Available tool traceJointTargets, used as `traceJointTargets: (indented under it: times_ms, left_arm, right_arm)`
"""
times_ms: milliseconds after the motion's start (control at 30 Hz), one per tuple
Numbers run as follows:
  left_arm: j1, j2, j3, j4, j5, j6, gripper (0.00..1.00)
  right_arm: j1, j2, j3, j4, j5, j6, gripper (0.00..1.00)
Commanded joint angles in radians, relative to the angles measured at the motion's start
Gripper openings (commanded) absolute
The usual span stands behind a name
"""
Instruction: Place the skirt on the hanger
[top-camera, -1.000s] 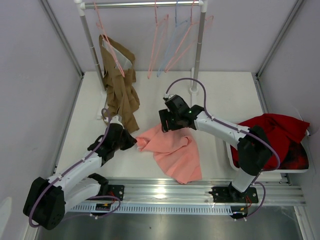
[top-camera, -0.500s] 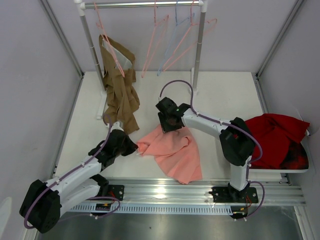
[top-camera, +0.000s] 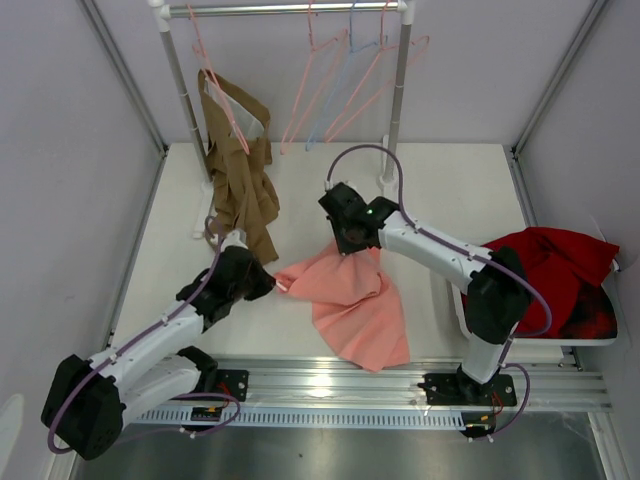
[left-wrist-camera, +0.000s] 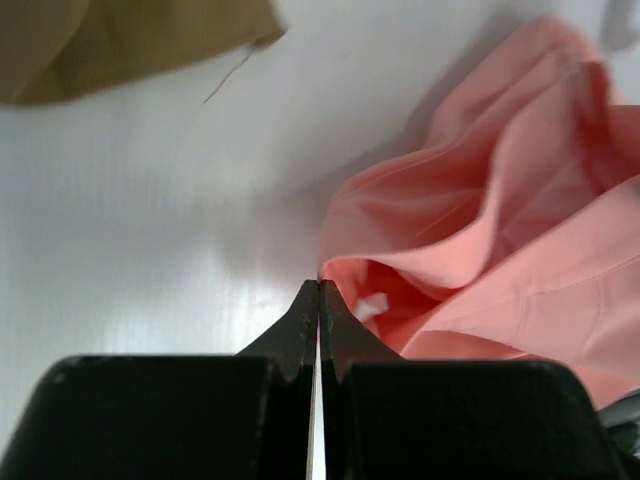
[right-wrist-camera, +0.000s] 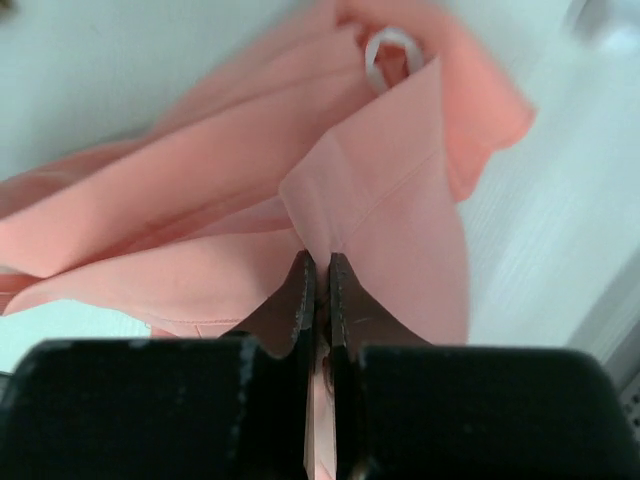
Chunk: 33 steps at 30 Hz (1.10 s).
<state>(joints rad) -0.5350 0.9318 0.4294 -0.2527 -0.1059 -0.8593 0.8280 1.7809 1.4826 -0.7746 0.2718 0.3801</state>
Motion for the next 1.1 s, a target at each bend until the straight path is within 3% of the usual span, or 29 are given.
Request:
traceJointTargets:
  times_ms: [0, 167, 333, 433, 500, 600, 633, 733, 767, 867, 967, 1000, 1067]
  left_arm:
    - [0.035, 0.005, 0.149, -0.011, -0.031, 0.058, 0.0]
    - [0.133, 0.006, 0.333, -0.068, 0.015, 0.114, 0.0]
    - [0.187, -0.019, 0.482, -0.144, 0.017, 0.155, 0.0]
    - [0.187, -0.057, 0.516, -0.171, 0.026, 0.155, 0.0]
    - [0.187, -0.079, 0.499, -0.189, 0.038, 0.14, 0.0]
    - [0.181, -0.12, 0.407, -0.175, 0.083, 0.102, 0.0]
    - [0.175, -0.134, 0.379, -0.166, 0.098, 0.091, 0.0]
    - [0.118, -0.16, 0.2, -0.12, 0.098, 0.04, 0.0]
    - [0.08, -0.16, 0.168, -0.105, 0.098, 0.01, 0.0]
    - [0.002, -0.146, 0.011, -0.002, 0.127, -0.058, 0.0]
    - [-0.043, -0.125, -0.095, 0.038, 0.124, -0.09, 0.0]
    - [-0.052, -0.123, -0.118, 0.047, 0.117, -0.093, 0.0]
    - [-0.065, -0.123, -0.132, 0.044, 0.112, -0.086, 0.0]
  right_arm:
    - [-0.026, -0.072, 0.163, -0.046, 0.032, -0.084, 0.0]
    - [-0.084, -0.04, 0.402, -0.11, -0.02, -0.181, 0.0]
    - [-0.101, 0.026, 0.747, -0.219, -0.014, -0.204, 0.0]
    - [-0.098, -0.01, 0.76, -0.241, -0.016, -0.185, 0.0]
    - [-0.09, -0.064, 0.667, -0.215, -0.008, -0.152, 0.0]
    - [-0.075, -0.214, 0.35, -0.106, -0.009, -0.068, 0.0]
    - [-0.069, -0.304, 0.162, -0.042, -0.008, -0.043, 0.0]
    - [-0.046, -0.426, -0.116, 0.097, -0.025, 0.096, 0.0]
    - [-0.037, -0.502, -0.294, 0.138, -0.026, 0.13, 0.01]
    - [0.02, -0.616, -0.582, 0.283, -0.048, 0.259, 0.09]
    - [0.083, -0.673, -0.738, 0.33, 0.013, 0.341, 0.28]
    - [0.112, -0.708, -0.761, 0.328, 0.027, 0.356, 0.4]
    - [0.131, -0.741, -0.804, 0.321, 0.041, 0.376, 0.44]
